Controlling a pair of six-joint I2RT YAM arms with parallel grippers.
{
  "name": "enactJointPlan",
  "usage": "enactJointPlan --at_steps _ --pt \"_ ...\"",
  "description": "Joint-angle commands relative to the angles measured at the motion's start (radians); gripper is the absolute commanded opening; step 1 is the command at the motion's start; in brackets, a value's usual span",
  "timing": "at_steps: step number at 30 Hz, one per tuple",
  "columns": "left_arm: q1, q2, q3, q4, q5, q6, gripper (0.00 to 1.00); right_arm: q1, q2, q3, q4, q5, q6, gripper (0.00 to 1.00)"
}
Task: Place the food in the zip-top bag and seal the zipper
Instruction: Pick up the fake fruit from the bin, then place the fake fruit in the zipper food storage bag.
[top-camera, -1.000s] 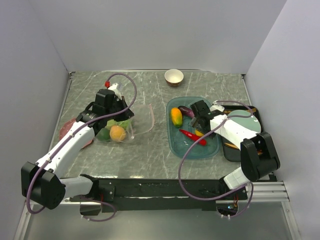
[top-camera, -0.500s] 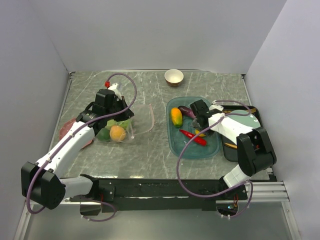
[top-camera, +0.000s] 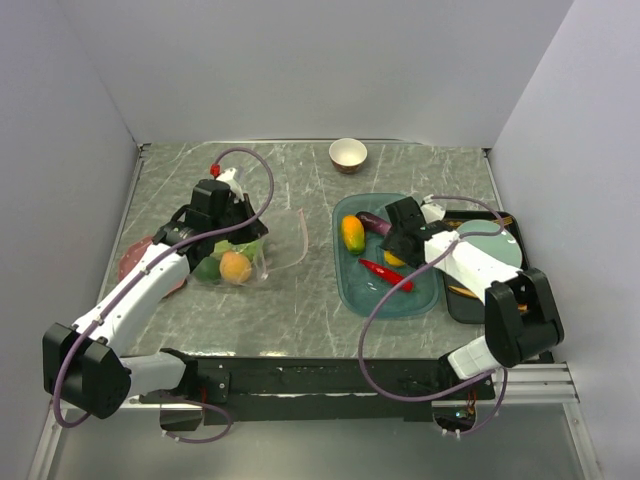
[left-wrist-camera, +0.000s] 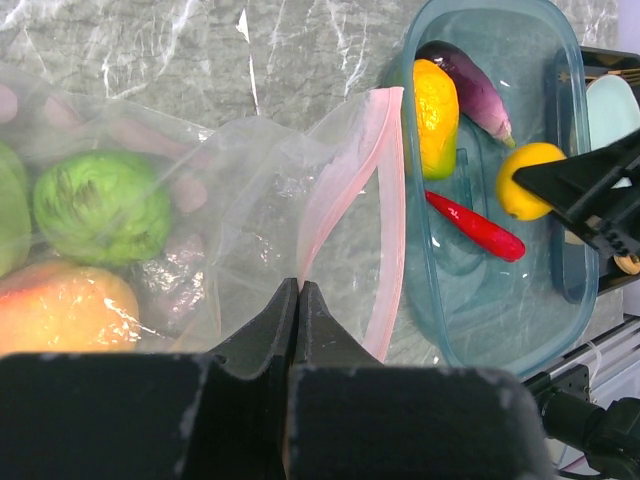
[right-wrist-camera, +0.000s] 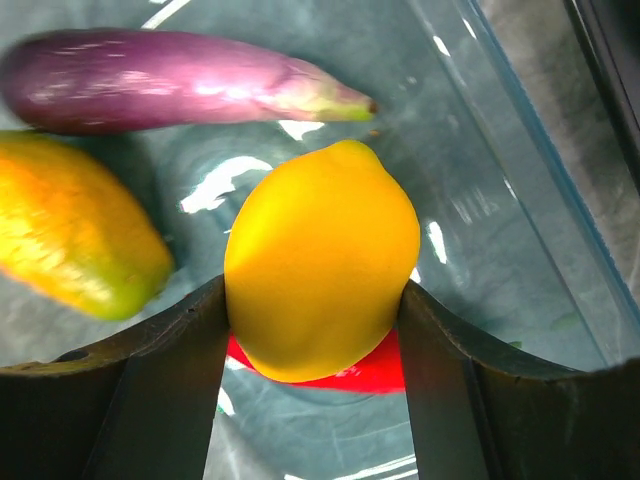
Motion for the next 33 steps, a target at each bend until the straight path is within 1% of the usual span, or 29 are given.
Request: enactJointPlan --at_steps 1,3,6,10,13,14,18,24,29,33 --pt "-0.004 -0.009 0.007 0.041 0.009 0.005 0.01 0.001 -0.104 0.002 0.049 -0.039 -0.039 0.16" --pt "-0.003 -0.008 0.009 0.04 0.004 0.008 0.01 0.0 -0.13 0.016 0.077 -0.127 -0.078 0.17" --pt "-0.004 0.002 0.018 0.031 0.015 0.008 0.01 0.009 -0.142 0.054 0.086 -0.204 -0.104 0.18" --pt "-0.004 -0.001 0.019 0.031 0.024 0.0 0.01 0.042 -0.155 0.099 0.135 -0.345 -0.12 0.19" --pt "-0.004 0.003 0.026 0.035 0.039 -0.003 0.01 0.094 -0.15 0.154 0.157 -0.413 -0.135 0.2" --pt "-0.003 0.006 0.029 0.032 0.042 -0.001 0.01 0.133 -0.142 0.187 0.158 -0.421 -0.14 0.2" --pt "-0.004 0.022 0.042 0.032 0.052 0.003 0.01 0.22 -0.107 0.25 0.192 -0.488 -0.164 0.21" --pt "-0.004 0.028 0.052 0.034 0.061 0.002 0.01 0.314 -0.006 0.321 0.235 -0.542 -0.164 0.22" --pt "-0.004 0.011 0.046 0.046 0.087 -0.018 0.01 0.342 0.086 0.352 0.262 -0.591 -0.149 0.22" --pt "-0.004 -0.006 0.044 0.049 0.09 -0.027 0.01 0.36 0.134 0.37 0.261 -0.597 -0.149 0.22"
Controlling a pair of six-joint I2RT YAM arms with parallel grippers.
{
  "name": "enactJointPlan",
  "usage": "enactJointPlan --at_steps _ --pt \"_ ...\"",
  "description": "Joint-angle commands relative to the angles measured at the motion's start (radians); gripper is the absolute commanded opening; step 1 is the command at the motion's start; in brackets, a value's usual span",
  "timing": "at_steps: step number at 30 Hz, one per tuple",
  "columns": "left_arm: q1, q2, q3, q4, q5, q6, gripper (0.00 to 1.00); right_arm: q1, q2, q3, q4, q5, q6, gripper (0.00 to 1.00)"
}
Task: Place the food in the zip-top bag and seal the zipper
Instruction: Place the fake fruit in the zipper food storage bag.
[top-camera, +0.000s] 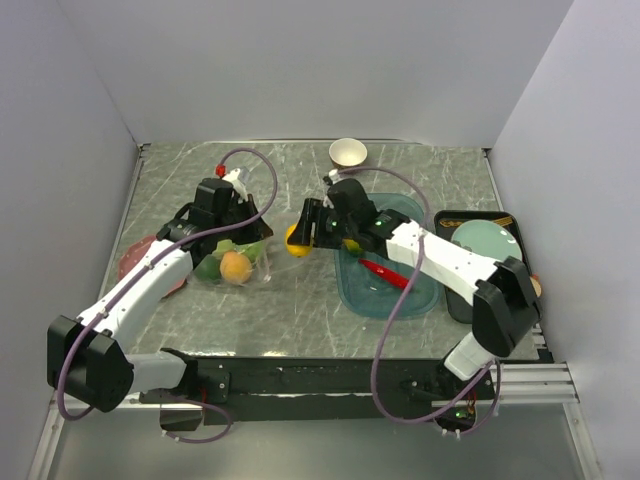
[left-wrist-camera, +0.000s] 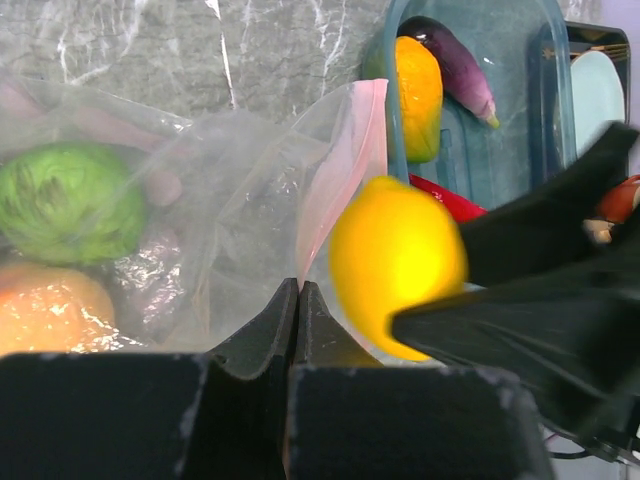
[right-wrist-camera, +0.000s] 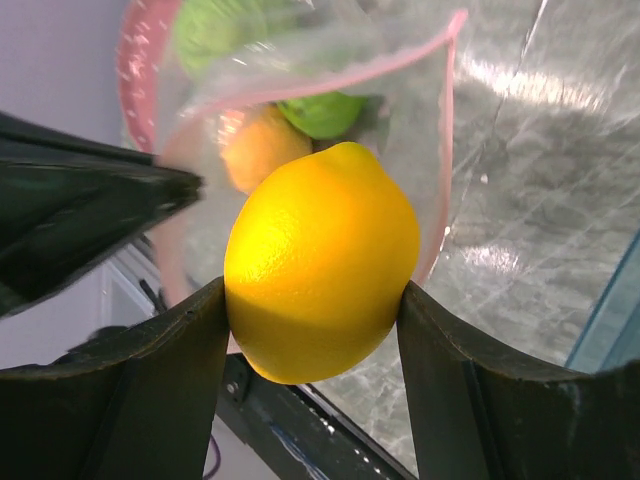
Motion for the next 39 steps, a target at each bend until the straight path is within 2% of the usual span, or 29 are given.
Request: enactJointPlan --at_steps 1,7,14,17,24,28,31,35,39 --pt "-0.004 -0.042 0.037 0.046 0.025 -0.016 0.01 0.02 0.036 0.071 0.034 -0.03 0.001 0.22" --pt "-0.004 -0.043 0.038 0.039 0.023 -0.007 0.01 0.028 0.074 0.106 0.027 -0.031 0.003 0.32" --pt "-0.004 -0.097 0.003 0.068 -0.027 -0.019 0.01 0.03 0.059 0.121 0.002 -0.002 -0.016 0.81" --pt "-0.004 -0.108 0.004 0.068 -0.038 -0.017 0.01 0.031 0.041 0.115 -0.007 0.018 -0.017 0.9" --pt "-0.004 -0.109 0.005 0.065 -0.047 -0.019 0.01 0.027 -0.028 0.097 -0.07 0.154 -0.008 0.93" --pt "-0.004 -0.111 0.001 0.062 -0.055 -0.019 0.01 0.016 -0.157 0.013 -0.119 0.394 0.027 1.0" --pt "-0.004 -0.108 -0.002 0.066 -0.054 -0.021 0.01 -0.016 -0.217 -0.058 -0.16 0.489 0.053 1.0" --pt "-0.004 -0.105 -0.003 0.068 -0.05 -0.024 0.01 -0.1 -0.197 -0.095 -0.242 0.493 0.06 1.0" --pt "-0.004 -0.103 0.001 0.059 -0.057 -0.019 0.01 -0.194 -0.127 -0.129 -0.25 0.509 -0.009 1.0"
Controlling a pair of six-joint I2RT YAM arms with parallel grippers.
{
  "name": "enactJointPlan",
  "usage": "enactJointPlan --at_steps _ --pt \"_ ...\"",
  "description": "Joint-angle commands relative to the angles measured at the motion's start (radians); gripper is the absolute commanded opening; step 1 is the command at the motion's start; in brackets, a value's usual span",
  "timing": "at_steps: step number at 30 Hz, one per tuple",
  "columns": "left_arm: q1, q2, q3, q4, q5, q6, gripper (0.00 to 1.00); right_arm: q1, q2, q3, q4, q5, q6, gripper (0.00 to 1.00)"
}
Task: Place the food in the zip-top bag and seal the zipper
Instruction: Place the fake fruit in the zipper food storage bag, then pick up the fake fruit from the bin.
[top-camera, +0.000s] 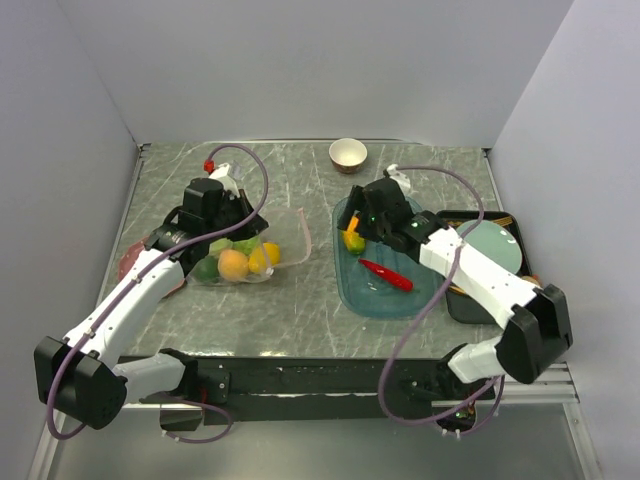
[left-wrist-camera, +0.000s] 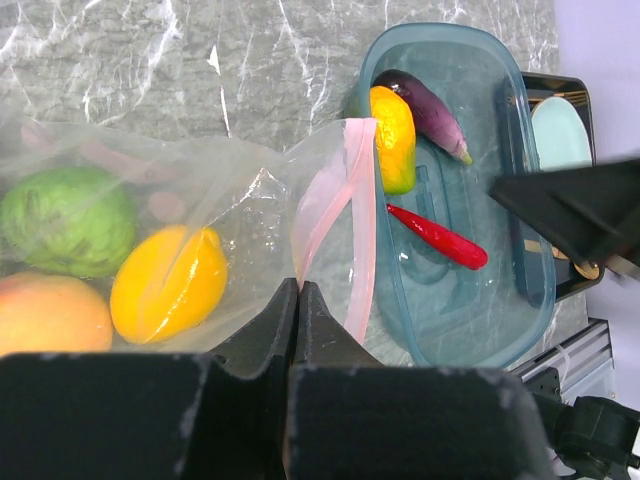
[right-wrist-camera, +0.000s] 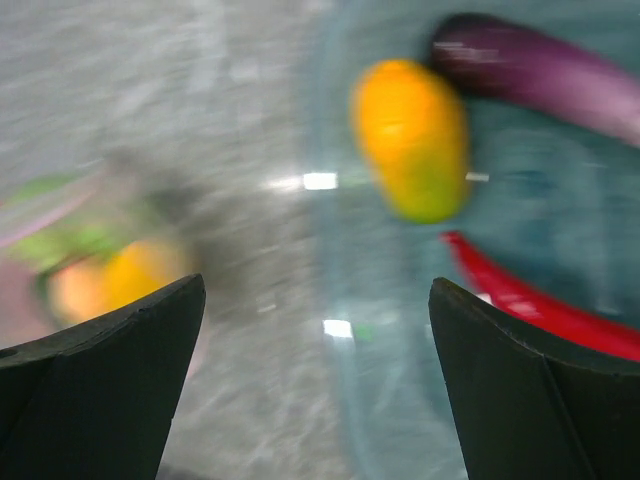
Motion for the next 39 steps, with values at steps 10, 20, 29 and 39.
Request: enactJointPlan --at_steps 10,20,29,39 --pt "-0.003 -0.025 0.008 0.044 -0.008 -0.028 0.01 -0.191 0.2 0.027 0.041 -0.082 -0.227 1.0" --pt "-0.004 -0.02 -0.001 0.033 -0.008 -0.016 0.01 -0.191 0.372 0.121 0.044 -0.163 -0.237 1.0" --pt "-0.004 -0.014 0.006 0.03 -0.011 -0.011 0.01 -0.198 0.442 0.134 0.117 -0.215 -0.178 1.0" --pt "-0.004 -0.009 -0.006 0.035 -0.013 -0.009 0.01 -0.198 0.459 0.124 0.138 -0.241 -0.195 0.81"
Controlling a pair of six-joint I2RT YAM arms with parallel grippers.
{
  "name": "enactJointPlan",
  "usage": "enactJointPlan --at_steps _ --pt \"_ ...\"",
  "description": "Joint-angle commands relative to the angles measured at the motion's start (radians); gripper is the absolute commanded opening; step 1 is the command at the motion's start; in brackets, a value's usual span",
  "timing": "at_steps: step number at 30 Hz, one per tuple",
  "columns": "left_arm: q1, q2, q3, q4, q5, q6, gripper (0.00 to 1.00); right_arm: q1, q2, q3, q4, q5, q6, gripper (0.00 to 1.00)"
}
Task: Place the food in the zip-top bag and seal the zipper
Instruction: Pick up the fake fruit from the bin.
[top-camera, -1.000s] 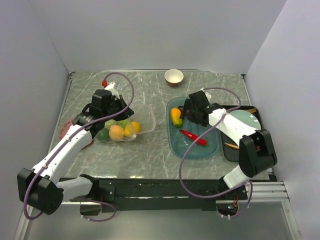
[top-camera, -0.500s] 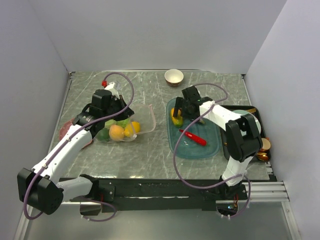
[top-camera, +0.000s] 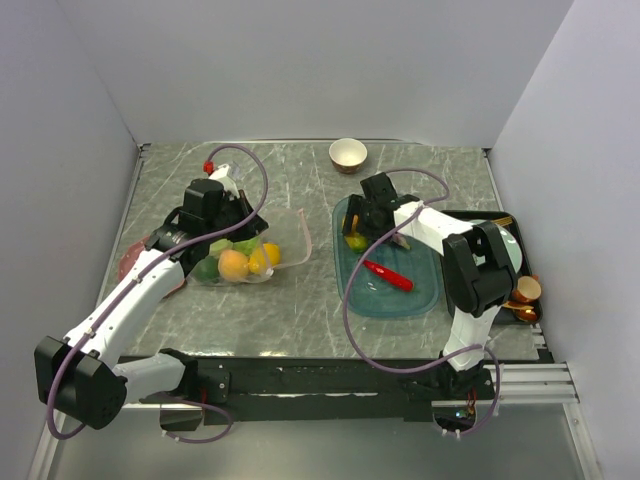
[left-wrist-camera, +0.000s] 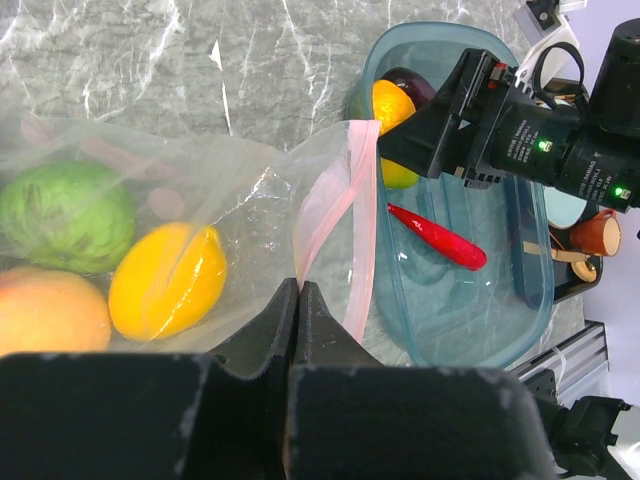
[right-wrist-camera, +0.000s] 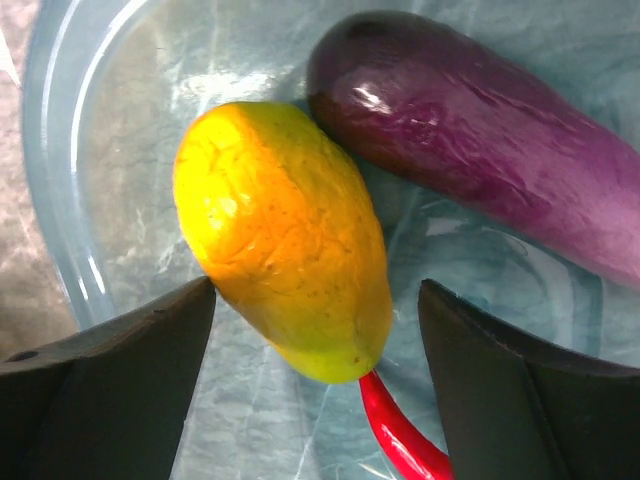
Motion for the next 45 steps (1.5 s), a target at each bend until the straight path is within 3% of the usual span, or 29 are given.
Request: enactJointPlan --at_steps 1,5,6,9,17,20,24,26,45 --pt "-0.004 -0.009 0.0 0.034 -0.009 0.005 0.01 -0.003 0.002 0.022 0.048 -0.028 -0.005 0.78" --pt "-0.004 -0.005 0.0 0.034 -0.009 0.008 0.01 -0.004 -0.008 -0.003 0.071 -0.049 -0.008 0.69" --pt "-0.003 -0.003 0.001 0.034 -0.007 0.007 0.01 -0.004 -0.01 -0.01 0.082 -0.054 -0.013 0.6" --pt "-0.004 -0.003 0.003 0.03 -0.01 0.013 0.01 -0.003 -0.015 -0.02 0.077 -0.066 -0.011 0.5" --pt "-0.003 -0.014 -0.015 0.039 -0.007 0.002 0.01 -0.003 -0.09 -0.06 0.021 -0.043 -0.013 0.48" --pt "-0.004 -0.008 -0.015 0.04 -0.006 0.004 0.01 0.0 -0.114 -0.063 -0.015 -0.04 -0.03 0.51" --pt "-0.004 0.0 -0.006 0.042 -0.003 0.007 0.01 0.007 -0.134 -0.058 -0.059 -0.003 -0.031 0.84" --pt "-0.003 0.0 -0.006 0.043 0.0 0.005 0.01 0.005 -0.137 -0.053 -0.061 0.029 -0.039 0.89" --pt "-0.004 -0.014 -0.009 0.028 -0.011 0.005 0.01 0.005 -0.004 0.059 -0.047 0.034 -0.036 0.88"
